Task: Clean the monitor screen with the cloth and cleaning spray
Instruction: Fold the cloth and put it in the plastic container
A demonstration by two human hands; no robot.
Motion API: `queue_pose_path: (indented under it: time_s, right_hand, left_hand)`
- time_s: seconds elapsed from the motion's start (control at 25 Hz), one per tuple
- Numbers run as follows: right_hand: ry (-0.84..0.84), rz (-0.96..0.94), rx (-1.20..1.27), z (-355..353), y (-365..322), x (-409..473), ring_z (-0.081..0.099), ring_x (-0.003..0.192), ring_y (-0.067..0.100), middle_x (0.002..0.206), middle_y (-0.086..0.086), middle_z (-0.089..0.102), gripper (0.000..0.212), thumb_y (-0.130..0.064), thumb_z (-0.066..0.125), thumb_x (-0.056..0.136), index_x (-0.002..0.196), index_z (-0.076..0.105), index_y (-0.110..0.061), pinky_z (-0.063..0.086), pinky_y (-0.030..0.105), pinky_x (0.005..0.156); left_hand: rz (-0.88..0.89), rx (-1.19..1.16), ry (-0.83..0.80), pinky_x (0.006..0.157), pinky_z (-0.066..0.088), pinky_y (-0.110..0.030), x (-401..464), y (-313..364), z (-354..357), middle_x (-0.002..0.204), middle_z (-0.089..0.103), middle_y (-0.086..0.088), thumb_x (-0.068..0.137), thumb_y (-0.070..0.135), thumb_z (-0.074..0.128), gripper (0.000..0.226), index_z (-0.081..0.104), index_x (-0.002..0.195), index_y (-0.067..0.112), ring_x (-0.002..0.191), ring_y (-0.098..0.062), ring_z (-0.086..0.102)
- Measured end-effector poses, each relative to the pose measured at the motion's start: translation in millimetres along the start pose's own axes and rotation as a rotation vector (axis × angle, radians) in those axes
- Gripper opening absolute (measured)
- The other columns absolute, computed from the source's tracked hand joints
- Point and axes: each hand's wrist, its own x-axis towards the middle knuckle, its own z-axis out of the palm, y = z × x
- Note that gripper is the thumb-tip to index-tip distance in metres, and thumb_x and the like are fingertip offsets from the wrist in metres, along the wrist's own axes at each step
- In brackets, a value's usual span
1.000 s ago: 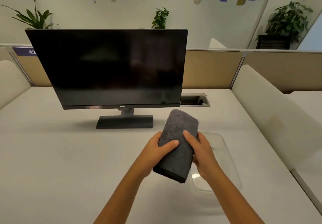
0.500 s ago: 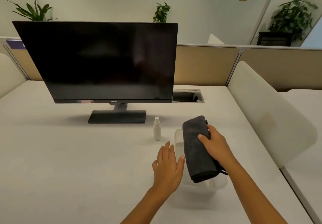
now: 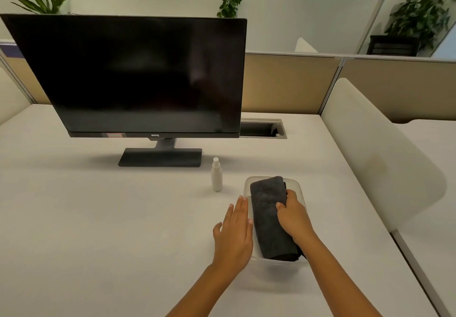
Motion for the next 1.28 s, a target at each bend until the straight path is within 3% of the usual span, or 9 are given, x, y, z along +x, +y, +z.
queue_pose_path:
  time_s: [0.24,0.44,0.48,0.56,0.64,0.72,0.96,1.16,1.28]
  right_hand:
    - [0.163,0.008,-0.463,22.1,7.2,-8.0,0.054,0.112,0.027,0.144,0.015,0.029,0.081,-0.02,0.062,0.09,0.147,0.006,-0.009,0.049,0.031,0.09]
    - [0.291,-0.497,-0.791,32.6,7.5,-12.4,0.05,0.122,0.041,0.135,0.021,0.051,0.072,-0.025,0.084,0.068,0.13,0.052,-0.004,0.048,0.046,0.094]
    - [0.181,-0.533,-0.838,35.9,10.2,-13.1,0.04,0.131,0.041,0.143,0.02,0.042,0.072,-0.034,0.077,0.076,0.135,0.047,-0.007,0.04,0.05,0.102]
    - [-0.016,-0.452,-0.889,39.5,22.5,-8.0,0.002,0.145,0.035,0.156,0.015,-0.006,0.084,-0.062,0.036,0.09,0.149,0.006,-0.01,0.006,0.049,0.116]
    - [-0.077,-0.371,-0.868,38.0,37.9,5.6,-0.02,0.142,0.029,0.146,0.009,-0.033,0.097,-0.077,-0.001,0.073,0.143,-0.022,-0.013,-0.012,0.043,0.113]
    - [-0.146,-0.34,-0.821,37.4,44.6,16.3,-0.025,0.141,0.027,0.145,0.007,-0.038,0.108,-0.081,-0.01,0.058,0.141,-0.028,-0.014,-0.014,0.042,0.112]
    - [-0.253,-0.3,-0.718,41.2,48.1,27.8,-0.028,0.14,0.026,0.148,0.006,-0.038,0.119,-0.09,-0.015,0.05,0.141,-0.029,-0.015,-0.015,0.044,0.11]
    - [-0.311,-0.275,-0.743,34.1,38.1,24.0,-0.022,0.142,0.028,0.152,0.008,-0.032,0.099,-0.073,0.028,0.084,0.145,-0.023,-0.013,-0.007,0.047,0.115]
    - [-0.449,-0.25,-0.82,11.2,10.8,29.9,0.004,0.145,0.032,0.158,0.01,-0.011,0.087,-0.055,0.046,0.09,0.149,0.001,-0.01,0.017,0.046,0.115]
  left_hand:
    - [0.019,-0.086,0.016,0.118,0.011,-0.035,0.4,0.6,1.6,0.157,0.006,0.01,0.1,0.035,0.025,0.053,0.001,0.147,0.029,0.145,-0.01,0.005]
    - [0.02,-0.091,0.025,0.118,0.009,-0.035,0.1,-0.3,3.7,0.157,0.005,0.01,0.099,0.037,0.024,0.053,0.0,0.146,0.03,0.145,-0.01,0.004]
    - [0.02,-0.093,0.032,0.118,0.009,-0.035,0.5,-0.4,4.2,0.157,0.006,0.01,0.1,0.036,0.025,0.053,0.001,0.146,0.03,0.145,-0.01,0.005]
    - [0.026,-0.075,0.044,0.117,0.01,-0.035,1.5,-2.0,5.4,0.157,0.009,0.01,0.1,0.036,0.027,0.053,0.003,0.147,0.029,0.144,-0.011,0.008]
    - [0.037,-0.047,0.046,0.117,0.01,-0.035,2.8,-4.7,6.5,0.157,0.01,0.01,0.1,0.036,0.028,0.054,0.003,0.147,0.029,0.144,-0.011,0.01]
    - [0.043,-0.034,0.041,0.116,0.008,-0.034,3.8,-7.2,6.9,0.157,0.009,0.01,0.1,0.035,0.029,0.054,0.003,0.147,0.031,0.144,-0.011,0.011]
    - [0.071,-0.109,0.042,0.112,0.008,-0.025,3.6,-8.7,8.6,0.155,0.011,0.013,0.101,0.03,0.03,0.051,-0.003,0.138,0.039,0.143,-0.011,0.016]
    - [0.015,-0.49,-0.029,0.106,0.018,-0.015,-1.0,-4.0,10.9,0.151,0.017,0.018,0.1,0.032,0.03,0.046,0.003,0.134,0.047,0.141,-0.01,0.022]
    - [-0.017,-0.582,-0.038,0.107,0.023,-0.018,-4.3,-1.1,9.0,0.151,0.024,0.016,0.1,0.036,0.029,0.044,0.006,0.134,0.05,0.138,-0.008,0.028]
